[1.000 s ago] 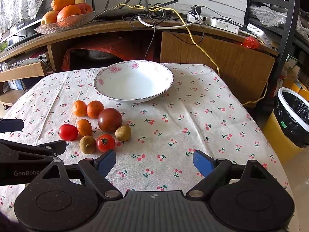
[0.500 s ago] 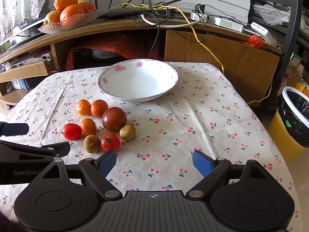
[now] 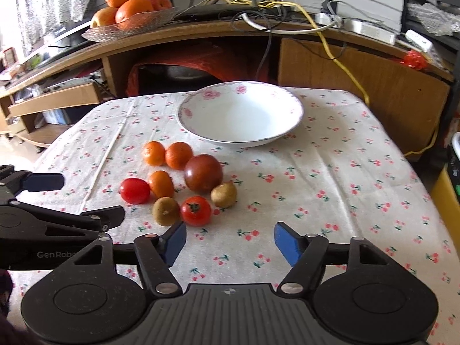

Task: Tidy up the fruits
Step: 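Move both tools toward the fruit cluster in front of the bowl, then grasp the small red cherry tomato with the right tool while the left tool grasps a small brown fruit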

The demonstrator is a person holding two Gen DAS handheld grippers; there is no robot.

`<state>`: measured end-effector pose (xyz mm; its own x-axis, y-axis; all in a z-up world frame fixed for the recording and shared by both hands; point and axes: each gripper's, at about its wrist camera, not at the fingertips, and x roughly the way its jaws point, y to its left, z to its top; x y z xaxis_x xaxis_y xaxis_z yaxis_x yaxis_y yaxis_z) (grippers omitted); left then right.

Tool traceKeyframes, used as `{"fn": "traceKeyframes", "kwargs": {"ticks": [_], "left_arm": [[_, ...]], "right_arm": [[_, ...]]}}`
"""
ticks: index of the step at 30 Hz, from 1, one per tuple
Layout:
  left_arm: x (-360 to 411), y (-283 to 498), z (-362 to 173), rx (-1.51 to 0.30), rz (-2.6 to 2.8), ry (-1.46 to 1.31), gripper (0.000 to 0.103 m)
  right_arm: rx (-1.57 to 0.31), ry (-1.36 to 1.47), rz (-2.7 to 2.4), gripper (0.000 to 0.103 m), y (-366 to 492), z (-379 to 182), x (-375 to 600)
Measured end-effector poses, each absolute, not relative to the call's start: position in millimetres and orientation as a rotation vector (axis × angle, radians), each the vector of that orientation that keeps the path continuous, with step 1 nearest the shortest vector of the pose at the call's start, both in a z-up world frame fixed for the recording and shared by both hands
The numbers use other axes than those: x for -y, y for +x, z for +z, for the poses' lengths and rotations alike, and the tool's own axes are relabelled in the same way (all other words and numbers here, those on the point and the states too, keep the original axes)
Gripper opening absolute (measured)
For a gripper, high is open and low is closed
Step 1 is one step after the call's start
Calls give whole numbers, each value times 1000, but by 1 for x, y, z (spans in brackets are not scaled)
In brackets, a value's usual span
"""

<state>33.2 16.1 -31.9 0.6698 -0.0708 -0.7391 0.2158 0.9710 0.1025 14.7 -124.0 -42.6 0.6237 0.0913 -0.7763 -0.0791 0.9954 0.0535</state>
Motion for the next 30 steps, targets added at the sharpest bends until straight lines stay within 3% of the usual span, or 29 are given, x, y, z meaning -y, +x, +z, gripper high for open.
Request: {"fn": "traceKeyframes", "kwargs": {"ticks": [7, 18, 30], "left_arm": [[-20, 40, -35, -823, -166, 200, 97], [-20, 50, -42, -852, -190, 184, 97], [-21, 54, -42, -857, -247, 216, 97]], "right_arm": [[-916, 28, 175, 53, 28, -48, 122], [-968, 71, 220, 32, 43, -57, 121], [-992, 108, 275, 22, 48, -63, 121]]}}
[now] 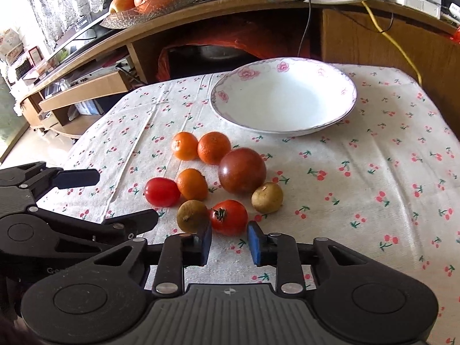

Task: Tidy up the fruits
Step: 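Grasp the small red cherry tomato with the right tool while the left tool grasps a small brown fruit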

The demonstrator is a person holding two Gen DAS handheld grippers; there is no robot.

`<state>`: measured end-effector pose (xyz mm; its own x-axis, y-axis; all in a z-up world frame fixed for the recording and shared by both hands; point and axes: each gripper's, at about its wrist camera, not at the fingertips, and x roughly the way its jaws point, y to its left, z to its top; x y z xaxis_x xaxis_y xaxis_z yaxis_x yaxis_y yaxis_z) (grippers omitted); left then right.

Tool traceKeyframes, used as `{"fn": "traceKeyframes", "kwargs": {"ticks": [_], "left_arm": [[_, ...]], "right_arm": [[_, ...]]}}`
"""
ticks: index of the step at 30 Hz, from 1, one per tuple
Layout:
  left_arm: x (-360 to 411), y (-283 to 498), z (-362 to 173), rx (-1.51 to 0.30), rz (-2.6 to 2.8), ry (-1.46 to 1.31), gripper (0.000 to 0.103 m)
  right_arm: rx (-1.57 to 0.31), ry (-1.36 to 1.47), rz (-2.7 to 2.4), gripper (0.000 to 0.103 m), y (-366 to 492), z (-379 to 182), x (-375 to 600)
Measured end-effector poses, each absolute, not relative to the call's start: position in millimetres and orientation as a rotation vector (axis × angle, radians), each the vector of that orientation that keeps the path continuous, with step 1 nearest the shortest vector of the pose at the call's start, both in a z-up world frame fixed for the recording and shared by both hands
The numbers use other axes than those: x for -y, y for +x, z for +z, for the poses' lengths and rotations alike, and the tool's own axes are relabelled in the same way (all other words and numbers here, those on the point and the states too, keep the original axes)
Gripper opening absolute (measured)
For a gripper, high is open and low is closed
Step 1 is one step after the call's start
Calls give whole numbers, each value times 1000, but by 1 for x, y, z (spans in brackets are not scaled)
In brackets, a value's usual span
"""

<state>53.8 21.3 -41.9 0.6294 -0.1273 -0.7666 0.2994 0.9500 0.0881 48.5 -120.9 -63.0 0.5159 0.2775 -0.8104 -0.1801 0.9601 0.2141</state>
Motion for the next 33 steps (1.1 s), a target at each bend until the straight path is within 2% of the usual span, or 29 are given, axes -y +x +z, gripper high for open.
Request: {"fn": "traceKeyframes", "kwargs": {"ticks": [12, 17, 19, 21, 27, 33], "left_arm": [[-20, 55, -42, -862, -345, 215, 94], [-15, 51, -40, -861, -409, 180, 83], [-12, 52, -42, -869, -433, 160, 71], [-7, 54, -44, -882, -441, 155, 65], [-2, 52, -38, -852, -433, 130, 62], [-5, 58, -42, -868, -414, 113, 63]], "right_arm": [[-999, 125, 267, 21, 46, -57, 128], [-991, 110, 253, 21, 41, -52, 131], [-992, 112, 245, 21, 41, -51, 134], [-993, 115, 238, 21, 40, -50, 136], [-1000, 119, 206, 21, 37, -52, 146], [-1009, 134, 201, 21, 36, -54, 149]]}}
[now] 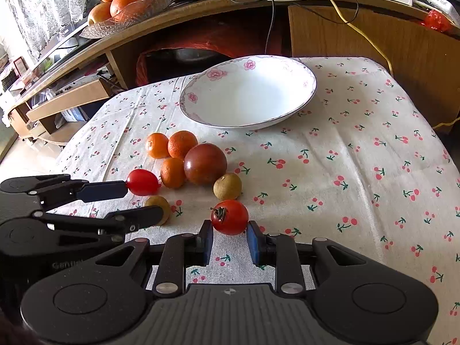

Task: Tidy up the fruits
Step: 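Grasp the small red cherry tomato with the right tool while the left tool grasps a small brown fruit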

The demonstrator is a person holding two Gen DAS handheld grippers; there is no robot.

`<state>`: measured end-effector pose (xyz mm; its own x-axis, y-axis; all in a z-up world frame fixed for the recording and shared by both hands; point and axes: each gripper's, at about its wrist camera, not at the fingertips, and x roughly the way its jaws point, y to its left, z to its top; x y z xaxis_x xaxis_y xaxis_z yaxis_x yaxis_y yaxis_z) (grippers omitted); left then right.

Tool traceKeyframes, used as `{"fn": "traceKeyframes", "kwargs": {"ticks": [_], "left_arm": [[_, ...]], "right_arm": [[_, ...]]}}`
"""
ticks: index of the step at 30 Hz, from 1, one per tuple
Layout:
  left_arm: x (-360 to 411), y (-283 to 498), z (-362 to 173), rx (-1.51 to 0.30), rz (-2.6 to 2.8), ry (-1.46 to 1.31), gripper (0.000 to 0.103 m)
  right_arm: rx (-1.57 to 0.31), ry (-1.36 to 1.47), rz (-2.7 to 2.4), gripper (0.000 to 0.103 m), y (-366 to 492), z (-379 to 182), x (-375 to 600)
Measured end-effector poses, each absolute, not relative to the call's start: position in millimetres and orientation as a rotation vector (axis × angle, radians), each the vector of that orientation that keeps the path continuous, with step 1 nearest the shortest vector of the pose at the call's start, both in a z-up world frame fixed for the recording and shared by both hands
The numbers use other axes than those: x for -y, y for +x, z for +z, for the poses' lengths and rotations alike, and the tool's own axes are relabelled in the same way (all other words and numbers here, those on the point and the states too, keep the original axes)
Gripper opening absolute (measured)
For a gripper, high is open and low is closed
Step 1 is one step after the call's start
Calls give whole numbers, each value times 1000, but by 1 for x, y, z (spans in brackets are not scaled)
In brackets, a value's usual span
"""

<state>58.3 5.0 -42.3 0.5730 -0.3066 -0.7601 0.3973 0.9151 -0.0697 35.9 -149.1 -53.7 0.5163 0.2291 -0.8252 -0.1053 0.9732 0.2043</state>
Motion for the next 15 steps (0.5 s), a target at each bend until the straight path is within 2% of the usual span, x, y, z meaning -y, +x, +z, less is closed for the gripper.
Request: {"fn": "traceKeyframes", "kwargs": {"ticks": [7, 15], "left_arm": [[3, 43, -35, -849, -462, 144, 61], [12, 57, -51, -904, -445, 127, 50]], "right_arm": [[-1015, 133, 209, 22, 36, -56, 148], [-1011, 128, 210, 22, 35, -56, 147]]}}
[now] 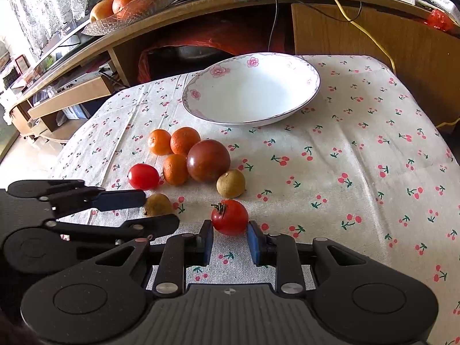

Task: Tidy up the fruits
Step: 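Grasp the small red cherry tomato with the right tool while the left tool grasps a small brown fruit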

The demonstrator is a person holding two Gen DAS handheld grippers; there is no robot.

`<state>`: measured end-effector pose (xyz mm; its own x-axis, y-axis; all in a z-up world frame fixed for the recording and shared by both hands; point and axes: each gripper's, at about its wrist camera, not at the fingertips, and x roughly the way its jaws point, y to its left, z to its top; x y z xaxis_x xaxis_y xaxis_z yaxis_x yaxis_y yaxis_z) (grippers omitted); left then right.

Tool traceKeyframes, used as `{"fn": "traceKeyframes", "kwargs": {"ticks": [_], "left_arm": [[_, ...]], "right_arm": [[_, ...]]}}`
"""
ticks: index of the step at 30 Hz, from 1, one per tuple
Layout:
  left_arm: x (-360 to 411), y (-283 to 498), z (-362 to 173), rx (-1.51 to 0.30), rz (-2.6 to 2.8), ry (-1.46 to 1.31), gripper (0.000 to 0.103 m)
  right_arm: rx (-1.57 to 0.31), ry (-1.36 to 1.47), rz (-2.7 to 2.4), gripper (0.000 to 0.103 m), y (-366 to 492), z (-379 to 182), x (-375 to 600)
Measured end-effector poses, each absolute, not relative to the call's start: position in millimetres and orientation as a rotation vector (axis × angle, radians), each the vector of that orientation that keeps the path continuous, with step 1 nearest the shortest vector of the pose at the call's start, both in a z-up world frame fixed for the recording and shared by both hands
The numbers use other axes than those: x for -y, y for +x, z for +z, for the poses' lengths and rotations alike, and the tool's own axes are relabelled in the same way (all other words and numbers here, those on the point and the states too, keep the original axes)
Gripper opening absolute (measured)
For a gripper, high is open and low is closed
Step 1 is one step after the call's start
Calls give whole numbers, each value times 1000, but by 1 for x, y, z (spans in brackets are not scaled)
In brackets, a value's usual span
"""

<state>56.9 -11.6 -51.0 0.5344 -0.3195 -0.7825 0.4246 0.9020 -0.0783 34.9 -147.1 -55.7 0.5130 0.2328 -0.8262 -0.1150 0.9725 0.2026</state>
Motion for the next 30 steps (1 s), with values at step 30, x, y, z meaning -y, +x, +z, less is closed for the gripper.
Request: {"fn": "traceKeyframes", "kwargs": {"ticks": [30], "left_arm": [[14, 54, -44, -892, -434, 158, 34]], "right_arm": [[-986, 90, 217, 23, 40, -50, 138]]}}
